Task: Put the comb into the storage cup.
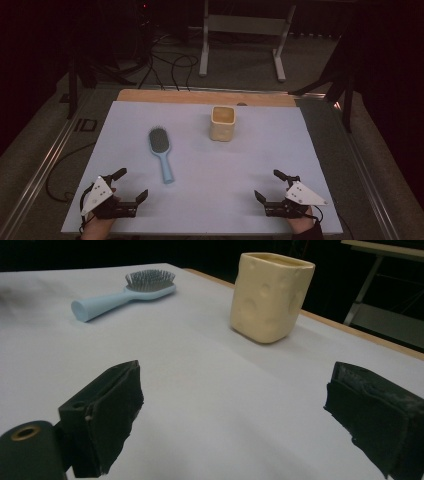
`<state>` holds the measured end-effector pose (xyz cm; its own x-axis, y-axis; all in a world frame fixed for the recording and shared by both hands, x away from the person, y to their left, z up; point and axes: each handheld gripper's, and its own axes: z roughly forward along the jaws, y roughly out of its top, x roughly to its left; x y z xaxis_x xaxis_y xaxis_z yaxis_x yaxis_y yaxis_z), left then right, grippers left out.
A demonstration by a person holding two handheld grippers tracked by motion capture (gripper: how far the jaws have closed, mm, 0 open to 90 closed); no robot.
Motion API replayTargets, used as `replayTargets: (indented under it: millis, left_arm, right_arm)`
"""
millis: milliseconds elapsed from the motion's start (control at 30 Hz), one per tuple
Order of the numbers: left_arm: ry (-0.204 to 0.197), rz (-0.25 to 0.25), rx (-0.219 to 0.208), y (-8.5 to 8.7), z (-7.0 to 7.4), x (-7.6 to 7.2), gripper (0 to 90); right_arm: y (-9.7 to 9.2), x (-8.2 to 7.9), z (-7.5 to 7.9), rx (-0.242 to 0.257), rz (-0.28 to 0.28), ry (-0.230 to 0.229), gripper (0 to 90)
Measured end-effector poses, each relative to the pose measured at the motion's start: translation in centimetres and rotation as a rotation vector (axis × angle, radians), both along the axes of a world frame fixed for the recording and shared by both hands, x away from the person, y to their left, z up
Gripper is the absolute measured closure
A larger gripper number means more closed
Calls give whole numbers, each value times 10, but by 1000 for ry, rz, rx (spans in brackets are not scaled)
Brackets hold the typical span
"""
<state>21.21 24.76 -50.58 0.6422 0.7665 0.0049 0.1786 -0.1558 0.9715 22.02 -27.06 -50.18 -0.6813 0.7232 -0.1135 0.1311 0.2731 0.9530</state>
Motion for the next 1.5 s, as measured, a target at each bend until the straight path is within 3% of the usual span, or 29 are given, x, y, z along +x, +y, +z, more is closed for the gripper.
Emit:
replayTargets:
  millis: [267, 600, 733, 1067, 1200, 1500]
  left_arm:
    - [-3, -8, 31, -2, -1, 0, 0]
    - [3, -41, 21, -3, 4, -1, 0]
    - [-3, -60, 47, -5, 13, -4, 0]
    - [15, -113, 48, -9, 29, -2, 0]
    - [19, -143, 30, -10, 40, 0, 0]
    - [12, -149, 21, -11, 59, 7, 0]
  right_arm:
    - [1, -1, 1, -17, -12, 4, 77]
    - [2, 0, 1, -15, -6, 3, 77]
    - [2, -1, 1, -16, -3, 0, 77]
    - [2, -2, 2, -5, -6, -2, 77]
    - [2, -2, 3, -5, -6, -7, 77]
    - [2, -1, 3, 3, -1, -8, 77]
